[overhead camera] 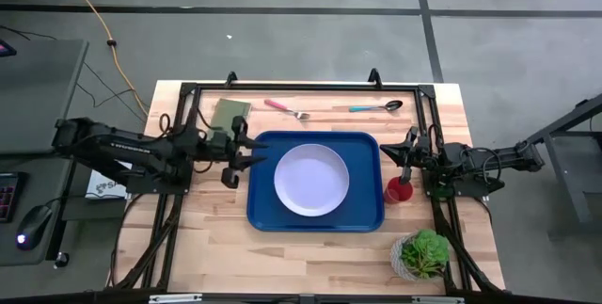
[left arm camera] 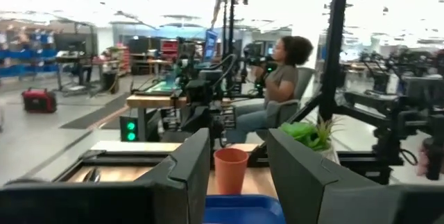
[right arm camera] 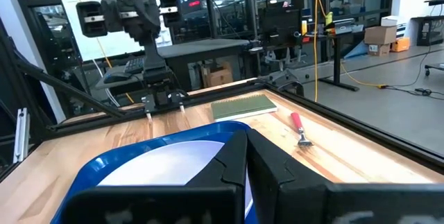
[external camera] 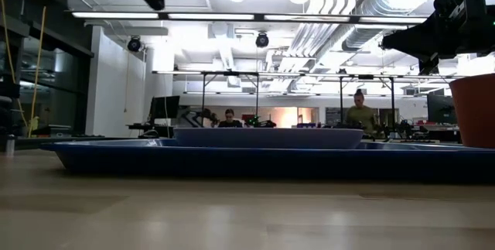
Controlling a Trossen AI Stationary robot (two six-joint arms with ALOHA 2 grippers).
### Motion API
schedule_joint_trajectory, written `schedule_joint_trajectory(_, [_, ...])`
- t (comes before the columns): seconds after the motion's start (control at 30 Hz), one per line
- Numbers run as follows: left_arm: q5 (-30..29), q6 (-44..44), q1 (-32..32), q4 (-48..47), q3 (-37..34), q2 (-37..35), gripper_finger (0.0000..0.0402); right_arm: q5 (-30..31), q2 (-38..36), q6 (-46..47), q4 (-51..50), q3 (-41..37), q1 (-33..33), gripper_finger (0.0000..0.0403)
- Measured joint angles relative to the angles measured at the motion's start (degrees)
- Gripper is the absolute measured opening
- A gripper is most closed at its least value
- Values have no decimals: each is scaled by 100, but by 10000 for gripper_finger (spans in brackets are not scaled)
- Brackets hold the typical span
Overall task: Pick and place plate/cup/fork/spoon on tray
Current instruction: Put the red cup on the blue serving tray to the top right of the purple plate
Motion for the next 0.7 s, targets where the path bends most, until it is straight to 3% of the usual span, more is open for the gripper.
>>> schedule_joint_trajectory(0.33, [-138, -267, 7, -111, -214, -29, 124, 42, 2, 704, 342, -2, -2, 0])
schedule_joint_trajectory(0.43, [-138, -263, 7, -72, -214, -31, 124, 124, 10, 767, 1326, -2, -2, 0])
schedule_joint_trajectory(0.57, [-140, -263, 9, -27, -214, -31, 124, -734, 263, 544, 3118, 50, -2, 3])
schedule_joint_trajectory(0.63, [-138, -263, 9, -24, -214, -31, 124, -756, 520, 515, 3014, 307, 13, 11])
schedule_joint_trajectory(0.7, [-139, -268, 10, -30, -214, -31, 124, -416, 828, 516, 2173, 731, 16, 27])
